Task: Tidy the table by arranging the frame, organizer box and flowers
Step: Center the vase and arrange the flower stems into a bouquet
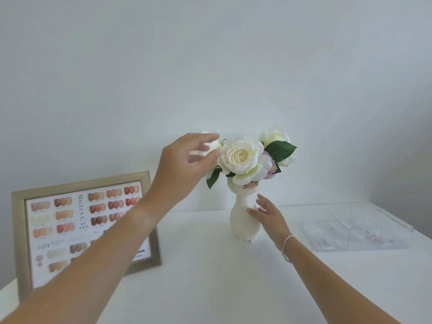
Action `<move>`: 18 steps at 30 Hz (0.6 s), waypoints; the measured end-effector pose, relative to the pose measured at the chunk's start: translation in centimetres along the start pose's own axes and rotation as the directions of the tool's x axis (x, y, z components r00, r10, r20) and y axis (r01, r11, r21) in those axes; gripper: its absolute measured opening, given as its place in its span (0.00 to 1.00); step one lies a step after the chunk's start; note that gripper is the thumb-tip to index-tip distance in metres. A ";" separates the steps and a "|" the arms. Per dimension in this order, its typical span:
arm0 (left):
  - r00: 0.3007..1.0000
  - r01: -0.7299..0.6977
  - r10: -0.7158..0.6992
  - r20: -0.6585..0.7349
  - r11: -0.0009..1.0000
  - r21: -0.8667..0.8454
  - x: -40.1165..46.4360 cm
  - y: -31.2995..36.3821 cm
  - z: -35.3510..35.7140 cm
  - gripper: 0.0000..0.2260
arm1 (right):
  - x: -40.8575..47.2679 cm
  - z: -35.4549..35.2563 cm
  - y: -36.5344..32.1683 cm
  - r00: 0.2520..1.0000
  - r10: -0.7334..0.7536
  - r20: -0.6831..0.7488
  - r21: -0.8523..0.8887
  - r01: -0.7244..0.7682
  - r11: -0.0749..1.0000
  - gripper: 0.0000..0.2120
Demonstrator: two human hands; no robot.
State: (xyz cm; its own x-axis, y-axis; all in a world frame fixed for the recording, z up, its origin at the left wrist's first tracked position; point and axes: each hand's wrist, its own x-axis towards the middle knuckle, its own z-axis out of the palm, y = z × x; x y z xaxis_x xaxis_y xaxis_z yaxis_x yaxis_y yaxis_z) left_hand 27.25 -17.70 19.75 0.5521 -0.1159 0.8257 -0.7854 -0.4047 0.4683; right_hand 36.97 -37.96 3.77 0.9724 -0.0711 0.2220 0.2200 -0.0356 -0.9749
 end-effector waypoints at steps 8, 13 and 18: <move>0.871 0.474 -0.489 -0.047 0.862 -0.181 -10.5 -6.9 4.8 0.10 | -0.5 1.1 1.9 0.997 -0.052 -0.063 -0.209 0.037 0.977 0.27; 0.784 0.618 -0.600 0.162 0.780 -0.100 -11.4 -10.1 8.1 0.13 | -0.3 1.0 1.9 0.997 -0.061 -0.047 -0.240 0.048 0.970 0.26; 0.719 0.671 -0.636 0.281 0.741 -0.040 -10.3 -11.6 10.5 0.23 | -0.2 1.0 2.2 0.998 -0.054 -0.042 -0.220 0.043 0.975 0.26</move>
State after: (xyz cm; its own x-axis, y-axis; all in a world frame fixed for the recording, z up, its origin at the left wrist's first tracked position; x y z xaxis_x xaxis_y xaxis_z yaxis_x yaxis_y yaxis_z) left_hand 33.59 -21.35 2.47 0.9750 -0.0803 0.2073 -0.2223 -0.3415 0.9132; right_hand 37.37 -37.07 1.55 0.9552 -0.1108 0.2746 0.2394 -0.2571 -0.9363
